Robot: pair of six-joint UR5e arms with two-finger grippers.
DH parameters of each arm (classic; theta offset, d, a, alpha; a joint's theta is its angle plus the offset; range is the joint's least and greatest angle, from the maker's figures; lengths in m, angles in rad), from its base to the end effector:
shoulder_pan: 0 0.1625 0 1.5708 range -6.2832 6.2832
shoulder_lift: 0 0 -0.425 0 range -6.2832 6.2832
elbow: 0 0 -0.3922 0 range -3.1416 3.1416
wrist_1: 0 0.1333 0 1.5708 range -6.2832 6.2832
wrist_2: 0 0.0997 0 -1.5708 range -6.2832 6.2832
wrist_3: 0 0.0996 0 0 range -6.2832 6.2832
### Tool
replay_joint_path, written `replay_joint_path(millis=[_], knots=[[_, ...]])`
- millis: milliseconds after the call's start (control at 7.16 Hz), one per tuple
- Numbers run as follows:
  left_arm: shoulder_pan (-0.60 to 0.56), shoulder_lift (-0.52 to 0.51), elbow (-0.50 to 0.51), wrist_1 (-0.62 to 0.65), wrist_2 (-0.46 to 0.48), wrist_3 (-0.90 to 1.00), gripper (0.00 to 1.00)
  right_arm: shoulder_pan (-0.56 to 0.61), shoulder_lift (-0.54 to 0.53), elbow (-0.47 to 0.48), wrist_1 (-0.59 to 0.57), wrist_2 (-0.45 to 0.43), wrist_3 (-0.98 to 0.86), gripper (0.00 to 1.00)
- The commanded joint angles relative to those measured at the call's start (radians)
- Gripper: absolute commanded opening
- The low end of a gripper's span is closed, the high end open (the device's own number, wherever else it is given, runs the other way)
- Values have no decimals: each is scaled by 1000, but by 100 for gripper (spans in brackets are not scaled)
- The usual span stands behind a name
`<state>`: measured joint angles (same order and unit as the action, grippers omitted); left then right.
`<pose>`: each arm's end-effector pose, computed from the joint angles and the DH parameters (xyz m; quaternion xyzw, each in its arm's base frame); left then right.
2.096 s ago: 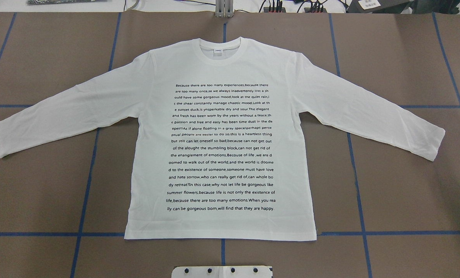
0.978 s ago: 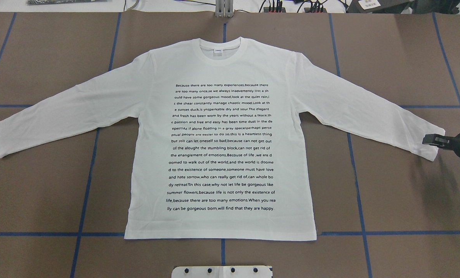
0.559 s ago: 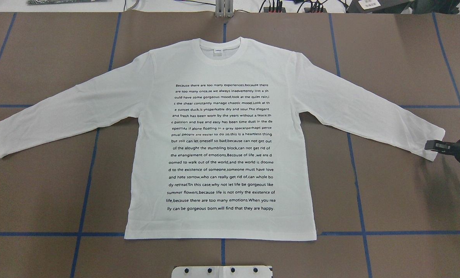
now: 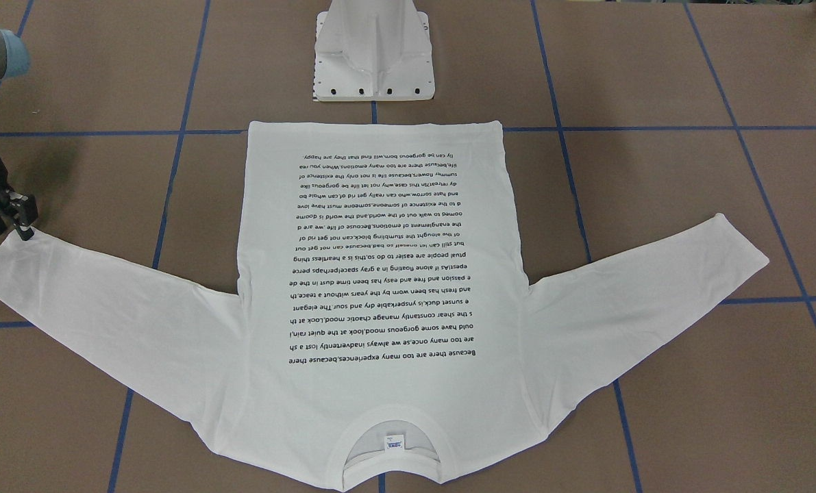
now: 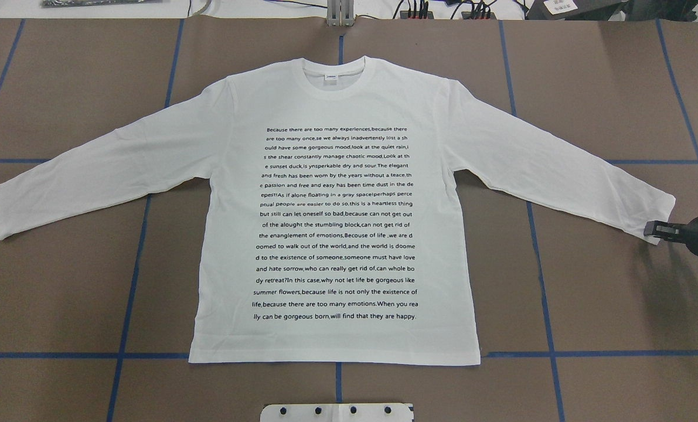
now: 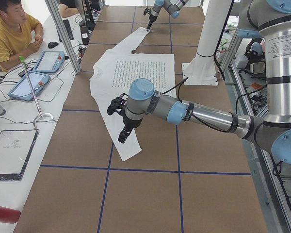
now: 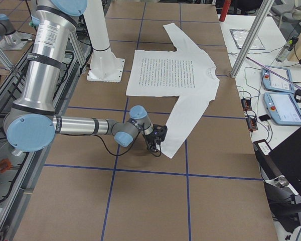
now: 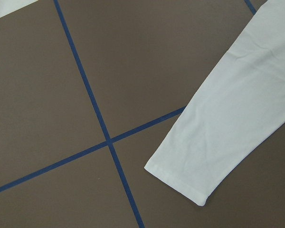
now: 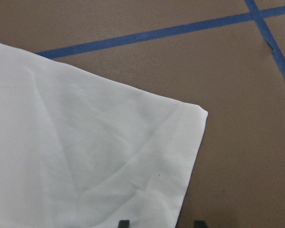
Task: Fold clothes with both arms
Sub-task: 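Grasp the cuff of the sleeve nearest the right gripper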
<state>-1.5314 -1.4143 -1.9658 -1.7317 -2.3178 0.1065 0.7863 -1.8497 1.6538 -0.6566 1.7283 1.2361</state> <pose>-0.0484 -0.4374 0.5182 0.1966 0.3512 0.1387 0.9048 -0.2046 -0.3715 0.6559 0.1239 -0.3359 0.1820 0.9158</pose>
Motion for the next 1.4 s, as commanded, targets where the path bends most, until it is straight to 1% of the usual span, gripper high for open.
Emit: replay_joint_path(millis=[0, 279, 419, 559, 699, 838, 978, 1118, 1258], knots=[[0, 2, -1, 0, 0, 1, 100, -1, 1, 6, 0, 0, -1, 0], [-1, 3, 1, 0, 3, 1, 100, 14, 3, 76, -1, 11, -20, 0], [-1, 3, 1, 0, 3, 1, 100, 65, 13, 113, -12, 14, -30, 0], [-1, 3, 5, 1, 3, 1, 100, 117, 64, 144, -12, 11, -59, 0], [0, 3, 5, 1, 0, 1, 100, 169, 163, 150, -14, 4, -64, 0], [1, 3, 7, 1, -2, 1, 100, 169, 272, 147, -18, -15, -64, 0], [1, 3, 8, 1, -2, 1, 100, 169, 416, 152, -94, -65, -60, 0], [1, 3, 10, 3, 0, -1, 100, 136, 569, 179, -303, -140, -44, 0], [1, 3, 11, 3, -2, -1, 100, 67, 707, 204, -509, -236, -24, 0]])
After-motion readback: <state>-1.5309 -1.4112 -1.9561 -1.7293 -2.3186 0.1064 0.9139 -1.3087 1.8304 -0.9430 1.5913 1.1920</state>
